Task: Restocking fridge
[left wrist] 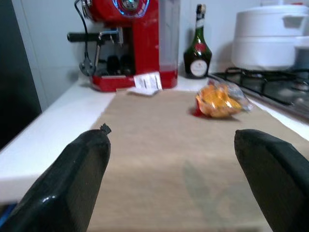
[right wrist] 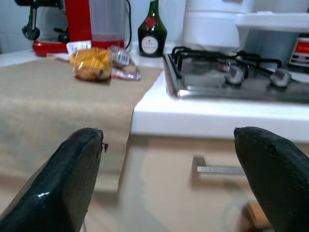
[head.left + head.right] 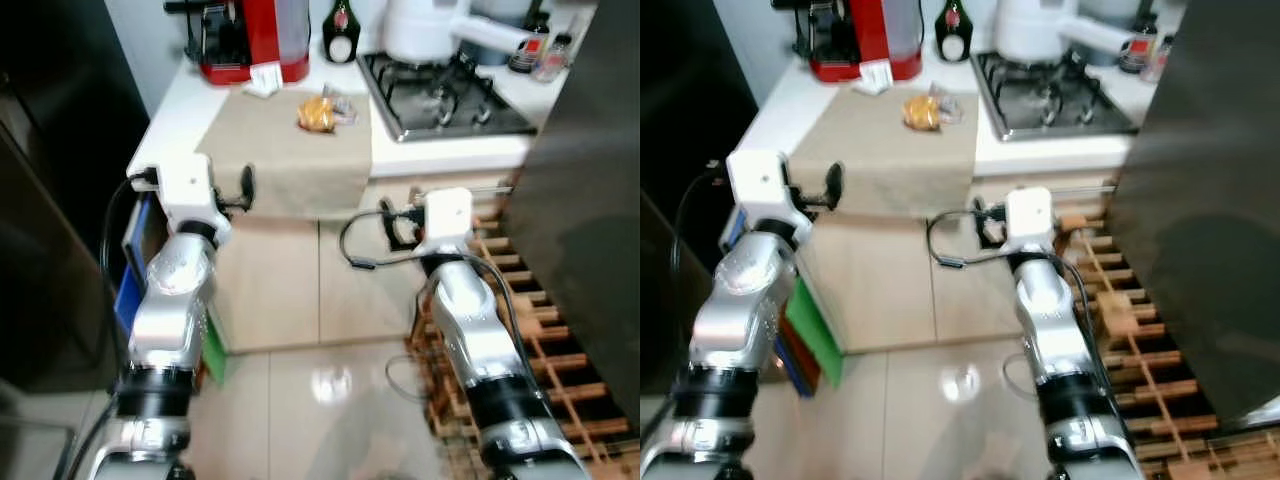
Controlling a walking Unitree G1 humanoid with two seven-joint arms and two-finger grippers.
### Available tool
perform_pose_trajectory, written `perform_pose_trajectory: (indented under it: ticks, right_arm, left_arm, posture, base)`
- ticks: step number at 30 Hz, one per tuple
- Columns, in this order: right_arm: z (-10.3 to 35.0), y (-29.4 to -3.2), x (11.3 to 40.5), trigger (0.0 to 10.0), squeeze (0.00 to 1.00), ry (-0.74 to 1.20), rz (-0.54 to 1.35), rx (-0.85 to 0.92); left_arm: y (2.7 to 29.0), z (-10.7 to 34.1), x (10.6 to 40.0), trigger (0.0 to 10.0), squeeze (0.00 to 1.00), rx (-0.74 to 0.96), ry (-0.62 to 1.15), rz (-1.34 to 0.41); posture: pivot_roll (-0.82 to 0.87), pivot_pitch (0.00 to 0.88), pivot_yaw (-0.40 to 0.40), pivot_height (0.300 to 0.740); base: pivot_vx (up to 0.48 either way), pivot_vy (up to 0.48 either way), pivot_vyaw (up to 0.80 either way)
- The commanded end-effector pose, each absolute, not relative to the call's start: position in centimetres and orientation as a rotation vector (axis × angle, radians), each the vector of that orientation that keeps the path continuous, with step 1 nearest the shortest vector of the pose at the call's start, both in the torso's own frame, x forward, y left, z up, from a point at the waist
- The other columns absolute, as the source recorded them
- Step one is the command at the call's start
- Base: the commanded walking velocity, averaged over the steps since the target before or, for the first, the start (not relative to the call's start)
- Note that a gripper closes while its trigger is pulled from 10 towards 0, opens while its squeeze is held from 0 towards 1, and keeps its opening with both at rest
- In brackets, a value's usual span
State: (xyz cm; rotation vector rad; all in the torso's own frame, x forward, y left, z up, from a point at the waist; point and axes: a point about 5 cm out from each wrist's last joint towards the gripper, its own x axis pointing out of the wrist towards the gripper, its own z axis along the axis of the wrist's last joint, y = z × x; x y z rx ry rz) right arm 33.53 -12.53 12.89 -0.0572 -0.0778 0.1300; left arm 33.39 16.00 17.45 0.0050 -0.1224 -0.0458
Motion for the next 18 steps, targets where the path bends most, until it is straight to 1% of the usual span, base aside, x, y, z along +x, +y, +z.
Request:
perform_pose_trajectory:
  ticks: [1,4,7,8,15,18]
  right_arm:
    - [13.7,-11.2,33.6,10.0,0.00,-0.111,0.167,-0.049]
    - [13.9,-10.8,33.4,10.0,0.00,-0.134,0.189,-0.046]
    - [13.9,-10.9,33.4,10.0,0.00,-0.132,0.180,-0.049]
    - [13.8,-10.9,33.4,10.0,0.00,-0.131,0.174,-0.048]
    - [14.2,-11.0,33.4,10.0,0.00,-0.152,0.179,-0.062]
    - [14.7,-10.9,33.3,10.0,0.00,-0.176,0.185,-0.064]
  left_arm:
    - [16.9,17.9,33.3,10.0,0.00,0.018,-0.138,-0.027]
    - [16.9,18.0,33.5,10.0,0.00,0.016,-0.141,-0.032]
    - [16.7,18.2,33.6,10.0,0.00,0.018,-0.147,-0.045]
    - [16.6,18.3,33.7,10.0,0.00,0.051,-0.154,-0.050]
    - [16.6,18.8,34.0,10.0,0.00,0.038,-0.173,-0.056]
    - [16.7,19.3,34.2,10.0,0.00,0.039,-0.190,-0.064]
  posture:
    - [0.01,0.000,0.042,0.740]
    - [0.01,0.000,0.045,0.740]
    - [0.01,0.000,0.045,0.740]
    - [0.00,0.000,0.045,0.740]
    - [0.00,0.000,0.041,0.740]
    - [0.00,0.000,0.043,0.740]
  base:
    - [0.480,0.000,0.00]
    - [0.480,0.000,0.00]
    - [0.480,0.000,0.00]
    - [0.480,0.000,0.00]
    - [0.480,0.000,0.00]
    - [0.480,0.000,-0.69]
